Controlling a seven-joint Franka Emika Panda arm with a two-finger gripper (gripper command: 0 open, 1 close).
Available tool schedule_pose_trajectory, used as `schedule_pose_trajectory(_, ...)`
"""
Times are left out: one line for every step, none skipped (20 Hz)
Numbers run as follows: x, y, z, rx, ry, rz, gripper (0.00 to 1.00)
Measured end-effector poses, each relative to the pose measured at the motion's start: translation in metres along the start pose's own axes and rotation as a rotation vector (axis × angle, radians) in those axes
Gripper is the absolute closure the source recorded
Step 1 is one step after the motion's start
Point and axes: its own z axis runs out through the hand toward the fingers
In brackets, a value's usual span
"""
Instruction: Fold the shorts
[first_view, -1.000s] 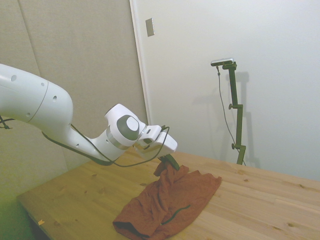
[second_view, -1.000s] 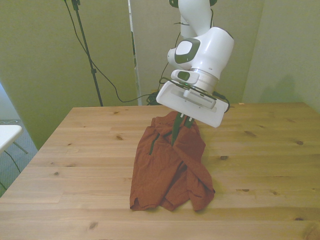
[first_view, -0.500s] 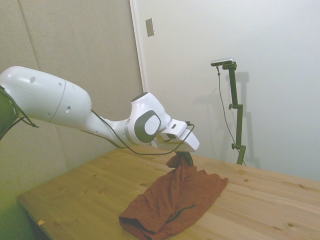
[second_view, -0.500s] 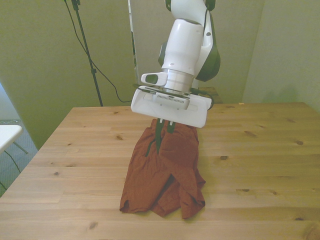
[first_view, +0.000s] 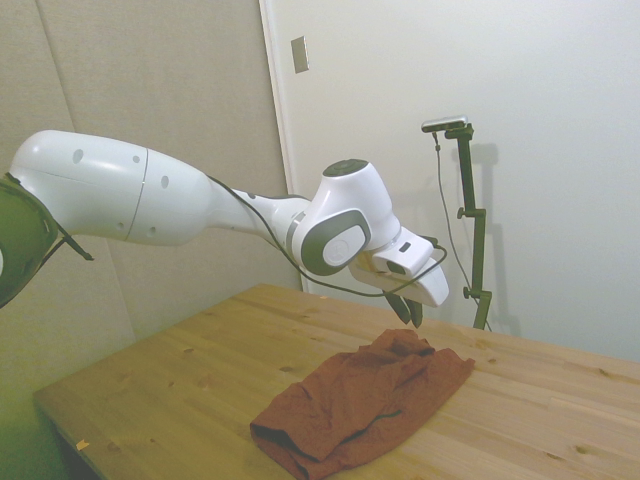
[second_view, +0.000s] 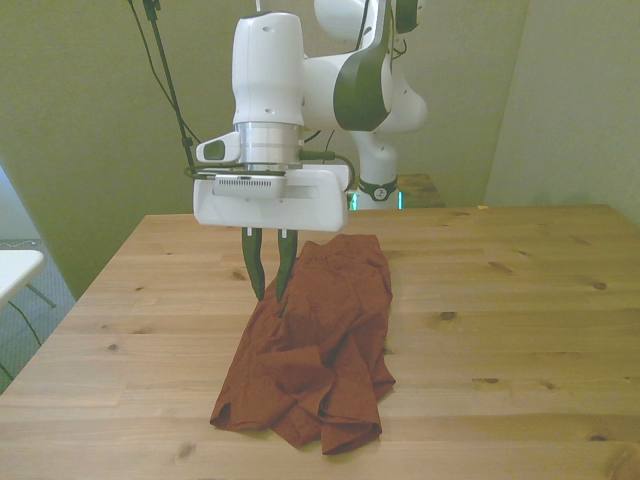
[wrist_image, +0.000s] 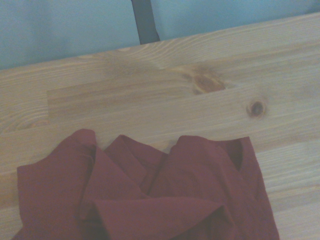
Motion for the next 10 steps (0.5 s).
schedule_pose_trajectory(0.002, 0.002, 0.002, 0.005, -0.003, 0.005, 0.0)
schedule_pose_trajectory(0.005, 0.003, 0.0, 0.012, -0.004, 0.014, 0.0)
schedule_pose_trajectory(0.008, 0.005, -0.002, 0.018, -0.002, 0.021, 0.0)
schedule_pose_trajectory(0.012, 0.006, -0.005, 0.019, 0.0, 0.027, 0.0)
schedule_pose_trajectory(0.015, 0.007, -0.008, 0.019, 0.004, 0.03, 0.0)
schedule_pose_trajectory(0.017, 0.008, -0.009, 0.019, 0.005, 0.033, 0.0)
schedule_pose_trajectory(0.017, 0.008, -0.009, 0.019, 0.004, 0.032, 0.0)
schedule_pose_trajectory(0.014, 0.007, -0.008, 0.019, -0.001, 0.028, 0.0)
schedule_pose_trajectory(0.009, 0.003, -0.006, 0.017, -0.012, 0.021, 0.0)
schedule_pose_trajectory(0.001, 0.0, -0.005, -0.004, -0.031, 0.015, 0.0)
